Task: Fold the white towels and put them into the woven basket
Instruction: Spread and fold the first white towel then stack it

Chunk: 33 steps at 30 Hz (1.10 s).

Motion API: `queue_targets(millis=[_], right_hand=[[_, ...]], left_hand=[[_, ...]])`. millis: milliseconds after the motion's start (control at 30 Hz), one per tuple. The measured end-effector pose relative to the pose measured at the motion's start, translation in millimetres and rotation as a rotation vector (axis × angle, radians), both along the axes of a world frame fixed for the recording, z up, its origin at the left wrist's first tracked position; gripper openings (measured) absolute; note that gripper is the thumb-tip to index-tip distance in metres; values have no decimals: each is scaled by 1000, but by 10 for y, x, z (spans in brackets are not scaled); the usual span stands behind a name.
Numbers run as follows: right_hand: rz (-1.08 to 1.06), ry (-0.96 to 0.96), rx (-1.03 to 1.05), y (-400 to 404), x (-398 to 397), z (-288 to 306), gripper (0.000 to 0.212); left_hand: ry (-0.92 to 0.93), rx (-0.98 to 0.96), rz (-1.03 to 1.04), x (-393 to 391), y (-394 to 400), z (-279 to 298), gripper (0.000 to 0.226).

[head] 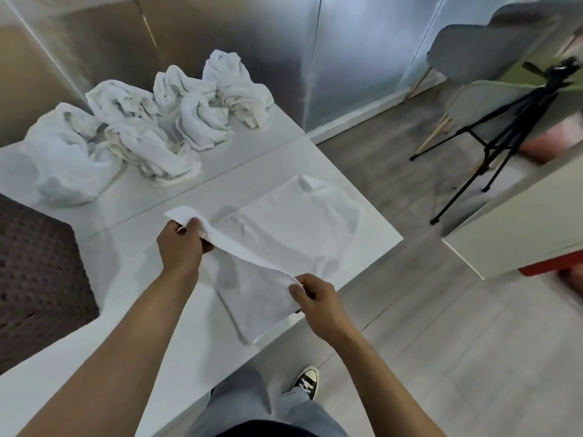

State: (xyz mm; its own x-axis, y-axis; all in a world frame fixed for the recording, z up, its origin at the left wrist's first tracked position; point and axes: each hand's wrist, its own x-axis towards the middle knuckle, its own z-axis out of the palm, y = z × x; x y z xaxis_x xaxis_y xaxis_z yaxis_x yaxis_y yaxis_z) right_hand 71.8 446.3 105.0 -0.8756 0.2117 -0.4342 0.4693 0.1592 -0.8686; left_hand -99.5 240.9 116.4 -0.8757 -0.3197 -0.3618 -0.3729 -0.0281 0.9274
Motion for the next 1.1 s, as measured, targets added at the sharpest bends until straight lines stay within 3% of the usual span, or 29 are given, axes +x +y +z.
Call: queue_targets(millis=[500, 933, 1000, 1100], right_hand=[[-74, -113, 44, 1363, -697, -305, 17], [30, -433, 276, 2161, -1299, -854, 8], [5, -425, 321, 2314, -1416, -914, 9], [-103, -375, 346, 2556, -1645, -987, 25]], left_hand=[[-33, -13, -57, -684, 1412, -285, 13], [-378, 6, -173, -960, 2228, -1149, 28], [-396, -47, -238, -913, 2281, -1199, 27], [-350, -199, -495, -737, 2331, -1228, 27]])
